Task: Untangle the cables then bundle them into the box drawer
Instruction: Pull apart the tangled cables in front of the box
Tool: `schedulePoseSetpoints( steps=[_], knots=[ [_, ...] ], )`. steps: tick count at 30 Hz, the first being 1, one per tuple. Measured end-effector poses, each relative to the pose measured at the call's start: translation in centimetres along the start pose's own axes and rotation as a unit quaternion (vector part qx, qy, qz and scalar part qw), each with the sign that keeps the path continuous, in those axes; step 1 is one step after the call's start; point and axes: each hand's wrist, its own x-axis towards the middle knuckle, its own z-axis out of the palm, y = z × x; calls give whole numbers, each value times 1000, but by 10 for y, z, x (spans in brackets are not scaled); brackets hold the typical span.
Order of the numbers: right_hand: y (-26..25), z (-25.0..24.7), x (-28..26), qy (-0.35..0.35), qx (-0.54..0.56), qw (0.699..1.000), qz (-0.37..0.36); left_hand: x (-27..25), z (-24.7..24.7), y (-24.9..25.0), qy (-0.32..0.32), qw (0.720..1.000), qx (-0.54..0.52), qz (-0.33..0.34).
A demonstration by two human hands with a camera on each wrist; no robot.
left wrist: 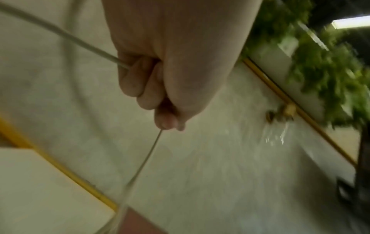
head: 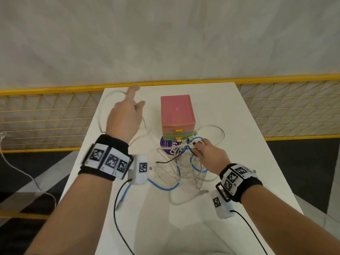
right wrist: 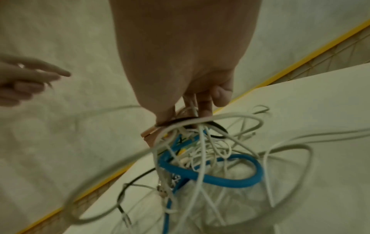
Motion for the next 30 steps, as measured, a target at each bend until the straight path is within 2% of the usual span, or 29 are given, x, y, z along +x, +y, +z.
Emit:
schedulePoseSetpoints(
  steps=[2, 4, 6, 8, 10, 13, 15, 16, 18, 19, 22, 24, 25, 27, 28, 29, 30],
  knots=[
    [-7, -3, 1, 17, -16, 999, -26, -16, 15, 12, -80, 993, 69, 59],
    [-14, -7, 1, 35, -31, 998, -47, -38, 43, 27, -191, 973, 76, 106],
    [-18, -9, 0, 48, -26, 997, -56, -55, 73, 32, -283, 950, 93, 95],
    [-19, -9, -3, 64, -7, 996, -61, -60, 92, 27, -319, 936, 126, 77],
    [-14, -5, -7, 61, 22, 996, -59, -55, 94, 20, -324, 933, 131, 88],
    [-4, -2, -14, -21, 75, 996, -36, -40, 75, 9, -329, 937, 76, 92],
    [1, -2, -18, -55, 124, 990, -27, -26, 57, 2, -285, 954, 72, 61],
    [3, -2, -20, -58, 144, 987, -29, -19, 49, -2, -234, 970, 62, 26],
    [4, -1, -23, -56, 159, 985, -48, -6, 35, -11, -112, 992, 19, -62],
    [4, 1, -24, -54, 162, 983, -62, -2, 31, -14, -77, 993, 0, -93],
    [8, 1, -25, -11, 182, 977, -112, -3, 33, -15, -89, 988, -48, -115],
    [9, 3, -25, 72, 217, 967, -116, -11, 44, -15, -103, 987, -67, -102],
    [8, 4, -24, 127, 258, 953, -101, -16, 50, -15, -110, 987, -68, -95],
    [11, 9, -18, 210, 339, 917, -13, -25, 62, -16, -122, 986, -70, -89],
    [12, 11, -13, 222, 351, 908, 52, -29, 66, -16, -124, 985, -76, -89],
    [17, 15, -7, 202, 340, 911, 116, -32, 70, -15, -128, 984, -83, -88],
    [22, 20, -1, 147, 311, 925, 165, -35, 73, -15, -131, 983, -89, -87]
  ],
)
